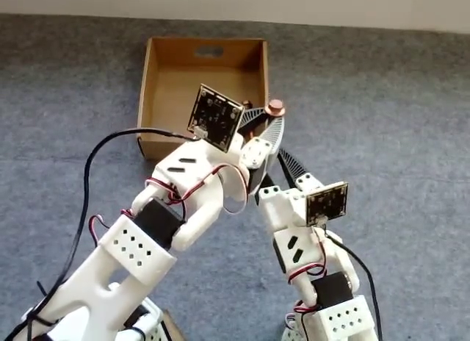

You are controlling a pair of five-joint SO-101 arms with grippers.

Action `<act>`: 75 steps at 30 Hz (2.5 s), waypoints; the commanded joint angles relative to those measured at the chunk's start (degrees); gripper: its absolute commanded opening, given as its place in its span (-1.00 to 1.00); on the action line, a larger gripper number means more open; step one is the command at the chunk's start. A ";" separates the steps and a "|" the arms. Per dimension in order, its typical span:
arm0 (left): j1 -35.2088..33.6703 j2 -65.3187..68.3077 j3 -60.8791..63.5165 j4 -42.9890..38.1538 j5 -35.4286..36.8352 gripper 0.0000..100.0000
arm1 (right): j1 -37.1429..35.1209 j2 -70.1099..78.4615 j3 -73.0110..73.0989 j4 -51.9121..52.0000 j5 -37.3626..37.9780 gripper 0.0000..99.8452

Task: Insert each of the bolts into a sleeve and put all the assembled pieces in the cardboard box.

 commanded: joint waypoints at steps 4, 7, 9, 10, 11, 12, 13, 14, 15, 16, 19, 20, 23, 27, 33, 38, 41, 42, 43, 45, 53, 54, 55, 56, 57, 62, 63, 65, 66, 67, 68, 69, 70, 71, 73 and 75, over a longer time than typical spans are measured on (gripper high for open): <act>-1.27 -0.75 0.75 -0.97 0.09 -0.98 | -0.04 -0.84 -0.66 -1.10 0.26 -0.99; -1.27 -0.75 0.75 -0.97 0.09 -0.98 | -0.04 -0.84 -0.66 -1.10 0.26 -0.99; -1.27 -0.75 0.84 -0.97 0.09 -0.97 | -0.04 -0.84 -0.66 -1.10 0.26 -0.99; -1.27 -0.75 0.84 -0.97 0.09 -0.97 | -0.04 -0.84 -0.66 -1.10 0.26 -0.99; -1.27 -0.75 0.84 -0.88 0.09 -0.97 | -0.04 -0.84 -0.66 -1.10 0.26 -0.99; -1.19 -0.75 0.84 -0.26 0.09 -0.97 | -0.04 -0.84 -0.66 -1.10 0.26 -0.99; -1.19 -0.75 0.75 0.44 0.09 -0.97 | -0.04 -0.84 -0.66 -1.10 0.35 -0.99; -1.10 -0.75 0.75 0.97 0.09 -0.97 | -0.04 -0.84 -0.66 -1.10 0.35 -0.99; -1.10 -0.75 0.75 1.49 0.09 -0.97 | -0.04 -0.84 -0.66 -1.10 0.35 -0.99; -1.10 -0.75 0.75 2.20 0.09 -0.97 | -0.04 -0.84 -0.66 -1.10 0.35 -0.99; -1.27 -0.84 0.66 3.52 0.09 -0.91 | -0.04 -0.84 -0.66 -1.10 0.35 -0.99; -1.27 -0.84 0.57 4.22 0.09 -0.86 | -0.04 -0.84 -0.66 -1.10 0.35 -0.99; -1.01 -1.71 0.48 6.42 0.09 -0.74 | -0.04 -0.84 0.04 -1.10 0.44 -0.99; -1.01 -6.11 0.75 8.70 0.09 -0.73 | -0.04 -0.84 0.40 -1.10 0.44 -0.99; -1.36 -14.99 0.75 12.40 -0.09 -0.73 | -0.04 -0.84 0.40 -1.10 0.44 -0.99; -1.36 -20.35 1.27 17.05 -0.26 -0.72 | -0.04 -0.84 0.40 -1.10 0.44 -0.99; -2.68 -21.67 2.51 17.58 -0.35 -0.73 | 0.04 -0.84 0.48 -1.10 0.44 -0.99; -4.88 -22.29 2.95 17.85 -0.35 -0.73 | 0.04 -0.75 0.48 -1.10 0.44 -0.99; -7.69 -22.99 3.38 18.55 -0.35 -0.73 | 0.04 -0.66 0.48 -1.10 0.44 -0.99; -14.46 -23.69 4.88 20.04 -0.35 -0.78 | 0.13 -0.48 0.48 -1.01 0.44 -0.99; -32.92 -23.69 25.01 20.31 -11.34 -0.97 | 0.04 -0.40 -7.96 11.12 0.53 -0.99; -33.63 -23.69 27.74 19.43 -14.24 -0.97 | 0.04 -0.40 -10.15 13.14 0.53 -0.99; -34.15 -23.69 30.46 18.64 -16.44 -0.97 | 0.04 -0.40 -12.18 14.73 0.53 -0.99; -34.59 -23.69 33.19 17.41 -17.49 -0.97 | 0.04 -0.40 -14.02 15.96 0.53 -0.99; -34.86 -23.78 35.82 15.82 -17.41 -0.97 | 0.04 -0.40 -15.78 16.75 0.53 -0.99; -35.56 -24.13 43.38 7.65 -16.79 -0.97 | 0.04 1.10 -24.22 19.12 0.53 -0.99; -35.56 -24.22 44.62 6.51 -16.70 -0.97 | 0.04 2.59 -25.98 19.21 0.53 -0.99; -35.47 -24.22 46.73 3.96 -16.70 -0.97 | 0.04 7.78 -29.76 19.21 0.53 -0.99; -35.47 -24.22 47.52 2.73 -16.70 -0.97 | -0.04 11.30 -32.04 19.12 0.53 -0.99; -35.47 -24.22 48.13 1.67 -16.70 -0.97 | -0.22 15.25 -34.42 19.12 0.53 -0.99; -35.47 -24.22 48.57 0.88 -16.70 -0.97 | -0.22 19.47 -36.70 19.03 0.26 -0.99; -35.47 -24.22 48.92 0.26 -16.70 -0.97 | -0.31 23.96 -39.16 18.95 0.18 -0.99; -35.47 -24.22 49.27 -0.26 -16.70 -0.97 | -0.31 28.62 -41.63 18.86 0.09 -0.99; -35.38 -24.22 49.36 -0.35 -16.70 -0.97 | -0.31 33.36 -43.74 18.59 -0.09 -0.99; -35.38 -24.22 49.45 -0.35 -16.70 -0.97 | -0.31 43.21 -46.81 15.25 -2.37 -0.99; -35.38 -24.22 49.54 -0.35 -16.70 -0.97 | 0.04 52.35 -49.19 11.12 -3.96 -0.99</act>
